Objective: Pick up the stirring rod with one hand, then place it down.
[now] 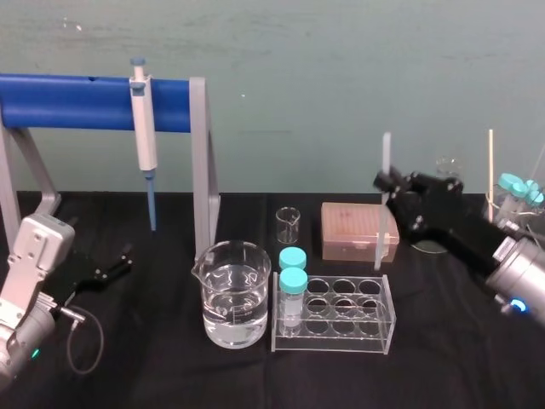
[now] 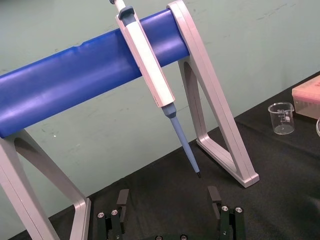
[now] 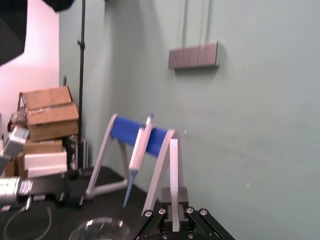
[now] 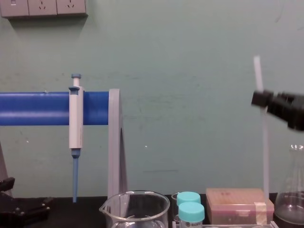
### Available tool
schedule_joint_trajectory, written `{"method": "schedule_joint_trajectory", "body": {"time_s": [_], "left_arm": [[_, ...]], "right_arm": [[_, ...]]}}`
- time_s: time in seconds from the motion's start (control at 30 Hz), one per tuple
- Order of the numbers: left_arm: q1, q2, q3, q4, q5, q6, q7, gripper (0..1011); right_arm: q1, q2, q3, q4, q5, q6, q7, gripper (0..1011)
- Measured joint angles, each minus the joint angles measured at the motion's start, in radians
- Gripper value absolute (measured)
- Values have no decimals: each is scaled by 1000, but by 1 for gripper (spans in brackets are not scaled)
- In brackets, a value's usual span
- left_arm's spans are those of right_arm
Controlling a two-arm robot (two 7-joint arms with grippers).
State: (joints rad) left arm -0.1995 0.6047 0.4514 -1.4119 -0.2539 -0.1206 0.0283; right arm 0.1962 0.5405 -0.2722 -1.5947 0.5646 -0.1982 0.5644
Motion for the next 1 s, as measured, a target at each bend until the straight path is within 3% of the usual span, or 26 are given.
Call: {"method": "schedule_joint_trajectory", "body": {"time_s": [0.17, 1.0], "left_arm": [[0, 0, 0, 0, 0, 0, 0, 1000], [0, 0, 0, 0, 0, 0, 0, 1000]], "right_arm": [[15, 5, 21, -25, 3, 2, 0, 67], [16, 9, 29, -42, -23, 17, -4, 68]]}}
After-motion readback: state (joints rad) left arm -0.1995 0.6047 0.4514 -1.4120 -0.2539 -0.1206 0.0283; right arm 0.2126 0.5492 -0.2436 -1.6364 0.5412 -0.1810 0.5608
